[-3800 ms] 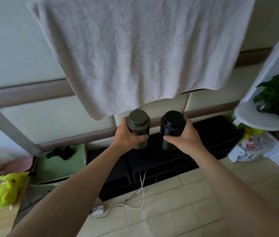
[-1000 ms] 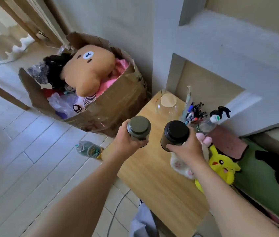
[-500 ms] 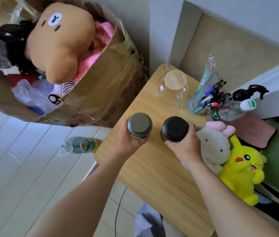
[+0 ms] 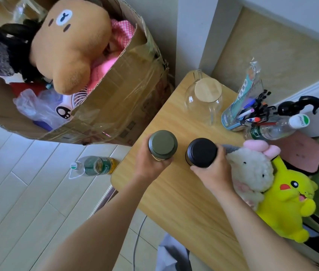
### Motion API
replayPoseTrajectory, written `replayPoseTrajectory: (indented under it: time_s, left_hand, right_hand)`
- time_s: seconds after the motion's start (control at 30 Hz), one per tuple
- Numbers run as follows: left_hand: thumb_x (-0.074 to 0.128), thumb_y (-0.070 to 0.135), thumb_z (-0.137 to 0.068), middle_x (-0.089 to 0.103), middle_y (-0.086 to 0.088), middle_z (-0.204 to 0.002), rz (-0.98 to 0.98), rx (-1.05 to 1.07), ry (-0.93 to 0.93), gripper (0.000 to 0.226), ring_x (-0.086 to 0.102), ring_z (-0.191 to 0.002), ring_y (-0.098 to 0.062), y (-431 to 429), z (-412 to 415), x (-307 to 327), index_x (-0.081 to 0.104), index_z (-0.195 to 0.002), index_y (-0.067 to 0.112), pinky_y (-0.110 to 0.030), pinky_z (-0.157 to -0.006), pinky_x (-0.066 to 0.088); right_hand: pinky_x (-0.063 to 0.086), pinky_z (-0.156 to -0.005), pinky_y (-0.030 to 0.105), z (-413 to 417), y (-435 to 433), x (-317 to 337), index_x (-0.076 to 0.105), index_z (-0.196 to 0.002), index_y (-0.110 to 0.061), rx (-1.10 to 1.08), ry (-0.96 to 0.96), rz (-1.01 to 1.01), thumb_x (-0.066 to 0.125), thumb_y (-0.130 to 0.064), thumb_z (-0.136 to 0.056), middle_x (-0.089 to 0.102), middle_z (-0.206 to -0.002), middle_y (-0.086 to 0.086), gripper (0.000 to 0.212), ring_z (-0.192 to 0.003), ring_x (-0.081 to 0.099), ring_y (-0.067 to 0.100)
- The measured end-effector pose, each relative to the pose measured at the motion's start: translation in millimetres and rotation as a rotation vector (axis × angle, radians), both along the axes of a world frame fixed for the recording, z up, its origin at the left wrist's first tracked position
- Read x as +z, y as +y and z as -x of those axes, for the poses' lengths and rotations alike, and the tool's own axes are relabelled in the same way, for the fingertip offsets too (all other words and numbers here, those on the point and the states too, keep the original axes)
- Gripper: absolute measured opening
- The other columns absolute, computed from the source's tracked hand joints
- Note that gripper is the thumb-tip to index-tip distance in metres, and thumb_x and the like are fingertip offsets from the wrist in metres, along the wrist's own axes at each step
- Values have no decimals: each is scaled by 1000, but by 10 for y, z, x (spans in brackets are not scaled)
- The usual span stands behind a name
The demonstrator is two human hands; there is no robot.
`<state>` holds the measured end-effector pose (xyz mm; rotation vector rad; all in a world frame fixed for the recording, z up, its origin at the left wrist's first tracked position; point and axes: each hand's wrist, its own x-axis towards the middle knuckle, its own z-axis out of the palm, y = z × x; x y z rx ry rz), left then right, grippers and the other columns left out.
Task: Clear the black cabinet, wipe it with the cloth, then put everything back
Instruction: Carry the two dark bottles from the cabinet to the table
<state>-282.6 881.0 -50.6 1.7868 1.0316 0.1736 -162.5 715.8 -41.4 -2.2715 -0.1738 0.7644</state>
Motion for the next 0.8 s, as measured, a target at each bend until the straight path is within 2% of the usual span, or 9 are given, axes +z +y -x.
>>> replayPoseTrajectory:
  time_s: [0.1, 0.2, 0.33, 0.5, 0.6, 0.67, 0.7, 0.8]
  left_hand:
    - [95, 12, -62, 51, 29, -115, -4, 15, 1, 85, 47, -108, 22, -23, 43, -46, 41, -120, 46, 0, -84, 38]
    - [95, 13, -63, 52, 29, -114, -21, 36, -6, 81, 46, -107, 23, -61, 86, -71, 45, -123, 37, 1, -84, 37]
    - [95, 15, -63, 52, 29, -114, -30, 54, -5, 80, 48, -107, 21, -93, 111, -118, 47, -125, 33, 1, -83, 37]
    - [94, 12, -65, 51, 28, -114, -6, 74, -10, 79, 47, -107, 22, -118, 113, -200, 46, -124, 32, 1, -82, 37]
    - [94, 17, -64, 53, 27, -117, 33, 89, 3, 83, 50, -111, 13, -124, 129, -276, 44, -127, 35, -2, -84, 40]
    - [94, 19, -64, 54, 23, -120, 77, 90, 37, 86, 53, -115, 3, -121, 146, -328, 43, -132, 34, -9, -90, 45]
    - [94, 22, -63, 55, 20, -124, 106, 85, 64, 90, 53, -118, -1, -118, 162, -350, 42, -135, 33, -18, -95, 48]
    - [93, 36, -59, 41, 6, -151, 169, 75, 186, 115, 41, -140, -16, -99, 216, -268, 25, -152, 32, -43, -112, 43]
  right_hand:
    - [41, -83, 24, 17, -5, -48, 43, -135, -18, 4, -1, -12, 93, -13, -63, 59, -129, 5, 88, -115, 58, 27]
    - [40, -86, 24, 35, -19, -82, 42, -137, -18, 9, 8, -22, 93, -12, -63, 58, -131, 5, 90, -117, 57, 27]
    - [39, -87, 24, 81, -46, -132, 42, -137, -19, 1, -2, -41, 94, -11, -63, 54, -124, -6, 91, -117, 56, 23]
    - [38, -91, 23, 118, -67, -205, 39, -141, -20, -3, 7, -70, 94, -11, -64, 50, -127, -8, 95, -111, 46, 7]
    - [38, -91, 20, 130, -79, -240, 39, -142, -19, -9, 2, -68, 93, -12, -65, 49, -125, -12, 95, -111, 46, 5]
    - [41, -93, 23, 127, -86, -271, 39, -142, -20, -3, 16, -64, 93, -13, -65, 53, -131, -7, 94, -116, 53, 12]
    - [43, -96, 26, 121, -98, -276, 38, -143, -20, 3, 26, -56, 92, -13, -66, 54, -135, -3, 95, -121, 54, 16]
    - [41, -110, 35, 92, -153, -150, 27, -154, -19, 33, 71, 6, 88, -12, -72, 45, -149, 2, 102, -136, 46, 22]
